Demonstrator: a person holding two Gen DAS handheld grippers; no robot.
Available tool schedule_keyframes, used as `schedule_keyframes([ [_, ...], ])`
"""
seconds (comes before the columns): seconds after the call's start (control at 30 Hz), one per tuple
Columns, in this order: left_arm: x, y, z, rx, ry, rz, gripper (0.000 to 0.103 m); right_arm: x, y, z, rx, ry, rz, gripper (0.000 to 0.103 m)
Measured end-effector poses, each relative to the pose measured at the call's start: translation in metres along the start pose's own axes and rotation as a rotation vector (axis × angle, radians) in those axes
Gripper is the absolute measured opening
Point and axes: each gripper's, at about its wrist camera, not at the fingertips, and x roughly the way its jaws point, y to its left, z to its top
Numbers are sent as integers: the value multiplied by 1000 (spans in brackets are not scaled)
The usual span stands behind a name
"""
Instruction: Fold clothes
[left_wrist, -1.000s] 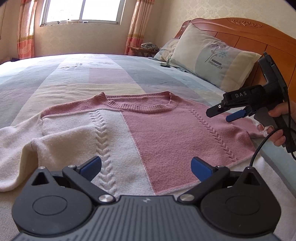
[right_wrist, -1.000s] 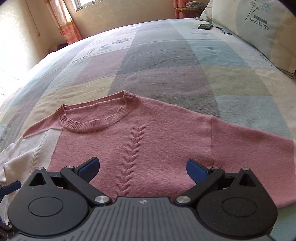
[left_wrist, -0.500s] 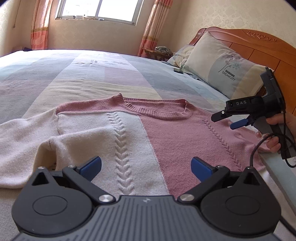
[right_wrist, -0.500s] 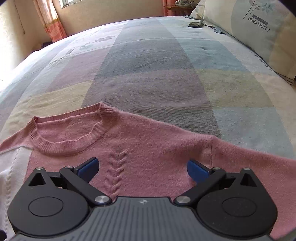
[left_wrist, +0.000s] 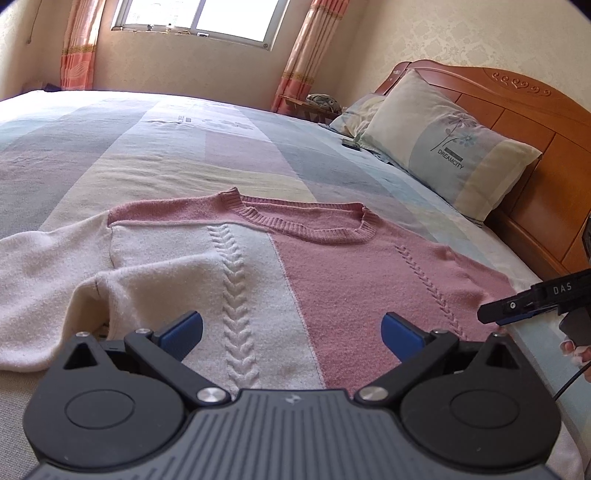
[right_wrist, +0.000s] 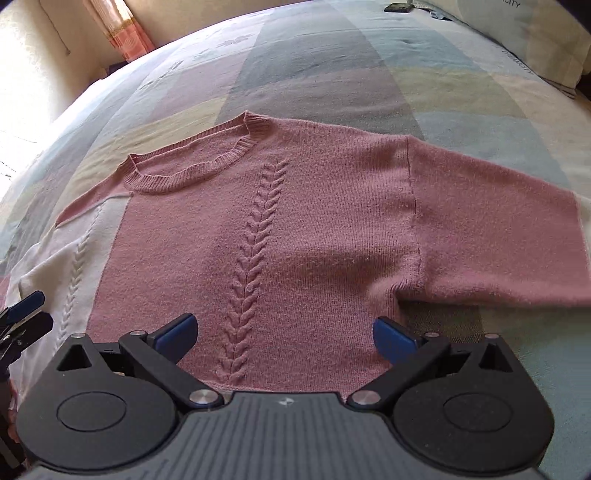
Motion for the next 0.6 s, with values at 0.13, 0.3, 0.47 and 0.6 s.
schedule_keyframes([
  [0.13,1,-3,-1,27,39,-5,102,1,2,-36,3,18,13,103],
  [0.3,-6,-5,1,96,58,-45,102,-12,23,-30,-75,-57,-37,103],
  [0.47,-10,8,5,41,39,-25,102,15,46,19,-152,-143,-85,103],
  [0.6,-5,12,8,20,33,-25,102,65,46,33,-198,-138,-165,103],
])
